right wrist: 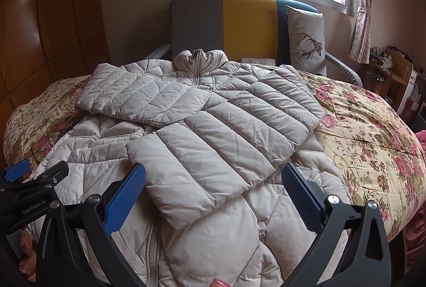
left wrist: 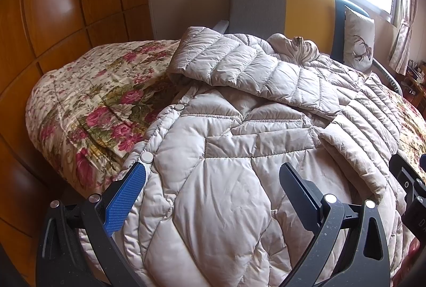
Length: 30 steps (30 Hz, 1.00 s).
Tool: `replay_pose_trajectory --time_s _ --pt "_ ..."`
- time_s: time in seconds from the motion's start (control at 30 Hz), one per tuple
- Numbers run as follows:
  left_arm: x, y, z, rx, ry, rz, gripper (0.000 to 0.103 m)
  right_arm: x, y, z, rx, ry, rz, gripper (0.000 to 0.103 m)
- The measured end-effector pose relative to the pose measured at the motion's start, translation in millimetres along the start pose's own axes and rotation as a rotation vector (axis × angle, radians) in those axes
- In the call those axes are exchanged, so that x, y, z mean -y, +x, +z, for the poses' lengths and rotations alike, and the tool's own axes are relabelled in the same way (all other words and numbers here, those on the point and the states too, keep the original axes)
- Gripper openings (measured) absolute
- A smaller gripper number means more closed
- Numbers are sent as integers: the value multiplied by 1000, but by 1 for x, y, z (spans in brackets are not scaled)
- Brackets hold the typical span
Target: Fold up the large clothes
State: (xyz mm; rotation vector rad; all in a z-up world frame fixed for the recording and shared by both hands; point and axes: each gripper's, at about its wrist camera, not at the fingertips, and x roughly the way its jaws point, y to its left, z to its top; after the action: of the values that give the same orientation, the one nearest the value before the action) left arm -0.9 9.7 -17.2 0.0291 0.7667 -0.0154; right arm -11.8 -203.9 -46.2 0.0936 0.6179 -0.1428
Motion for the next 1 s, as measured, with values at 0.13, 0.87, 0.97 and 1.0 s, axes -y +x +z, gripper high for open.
replay_pose_trajectory --time_s 0.13,0.87,0.97,1.0 --pt "1 1 1 -4 2 -2 99 0 0 1 0 -3 6 101" --pt "-3 13 4 -63 -2 -55 99 3 51 -16 -129 -147 112 36" --pt "-2 13 4 -61 4 -63 99 30 40 -2 -67 -88 66 23" --pt "-2 14 4 -66 5 -72 99 44 37 3 -51 -51 52 22"
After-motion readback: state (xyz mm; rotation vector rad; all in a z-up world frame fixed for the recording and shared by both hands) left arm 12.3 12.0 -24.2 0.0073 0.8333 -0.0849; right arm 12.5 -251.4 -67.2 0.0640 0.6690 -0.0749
